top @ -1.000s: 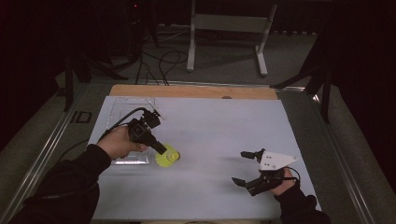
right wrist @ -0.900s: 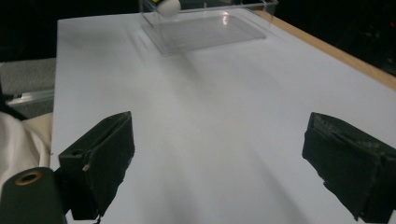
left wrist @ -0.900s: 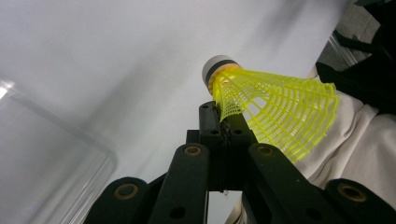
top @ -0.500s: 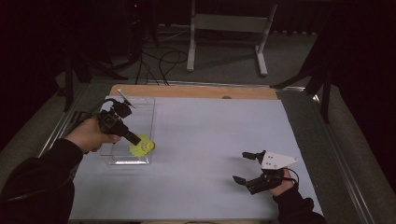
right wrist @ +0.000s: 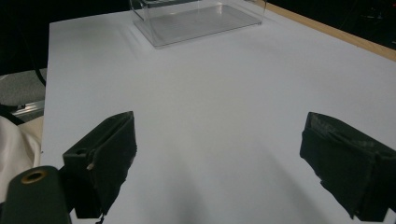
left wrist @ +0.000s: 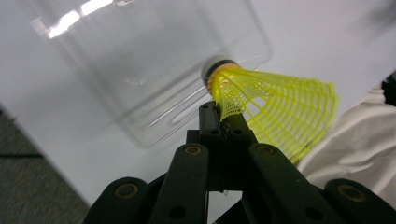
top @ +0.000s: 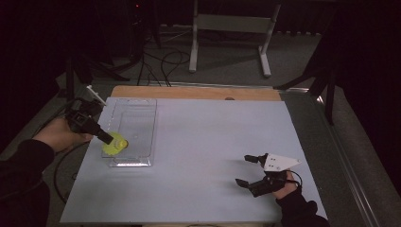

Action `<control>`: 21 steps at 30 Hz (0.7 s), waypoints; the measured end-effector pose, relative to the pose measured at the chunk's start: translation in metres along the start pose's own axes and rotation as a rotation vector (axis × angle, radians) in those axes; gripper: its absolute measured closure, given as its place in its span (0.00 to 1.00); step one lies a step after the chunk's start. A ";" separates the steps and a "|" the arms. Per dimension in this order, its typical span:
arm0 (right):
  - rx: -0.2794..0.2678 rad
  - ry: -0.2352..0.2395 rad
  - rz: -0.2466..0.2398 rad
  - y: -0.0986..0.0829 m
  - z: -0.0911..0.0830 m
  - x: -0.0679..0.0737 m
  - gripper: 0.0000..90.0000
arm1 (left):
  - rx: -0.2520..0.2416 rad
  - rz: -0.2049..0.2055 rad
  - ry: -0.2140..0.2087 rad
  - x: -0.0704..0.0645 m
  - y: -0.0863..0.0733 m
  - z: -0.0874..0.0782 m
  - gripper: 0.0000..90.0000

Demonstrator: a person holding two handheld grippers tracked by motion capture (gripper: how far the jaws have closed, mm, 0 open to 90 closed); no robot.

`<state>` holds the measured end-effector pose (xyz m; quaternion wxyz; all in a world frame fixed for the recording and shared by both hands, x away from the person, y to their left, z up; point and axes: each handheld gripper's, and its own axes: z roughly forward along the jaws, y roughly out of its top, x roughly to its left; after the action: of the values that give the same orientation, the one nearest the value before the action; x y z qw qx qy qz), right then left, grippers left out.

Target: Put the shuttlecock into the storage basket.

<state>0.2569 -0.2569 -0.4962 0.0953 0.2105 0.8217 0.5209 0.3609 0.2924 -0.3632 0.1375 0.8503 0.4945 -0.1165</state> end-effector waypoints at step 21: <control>0.011 0.011 0.015 -0.002 0.001 0.000 0.12 | 0.099 -0.095 0.061 0.033 -0.012 0.005 1.00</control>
<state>0.2569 -0.2574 -0.4986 0.0858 0.2146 0.8235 0.5180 0.3665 0.3231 -0.3800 0.0744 0.8348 0.5319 -0.1213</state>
